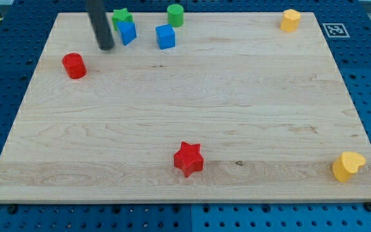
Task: Move your arm to the top center
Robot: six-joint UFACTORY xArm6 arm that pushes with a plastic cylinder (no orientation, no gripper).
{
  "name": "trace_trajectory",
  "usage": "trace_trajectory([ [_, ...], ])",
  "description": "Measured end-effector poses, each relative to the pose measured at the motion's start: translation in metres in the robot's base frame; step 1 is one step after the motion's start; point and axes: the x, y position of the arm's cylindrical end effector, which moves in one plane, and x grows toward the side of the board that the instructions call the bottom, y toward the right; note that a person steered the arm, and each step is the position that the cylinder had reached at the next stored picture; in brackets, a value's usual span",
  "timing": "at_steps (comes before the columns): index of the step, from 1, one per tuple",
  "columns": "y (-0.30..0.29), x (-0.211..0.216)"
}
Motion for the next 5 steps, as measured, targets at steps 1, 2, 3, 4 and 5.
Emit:
trace_trajectory([
  [1,0.089,0.026],
  [2,0.185,0.027],
  [3,0.231,-0.012],
  [4,0.224,-0.076],
  [5,0.217,-0.108],
])
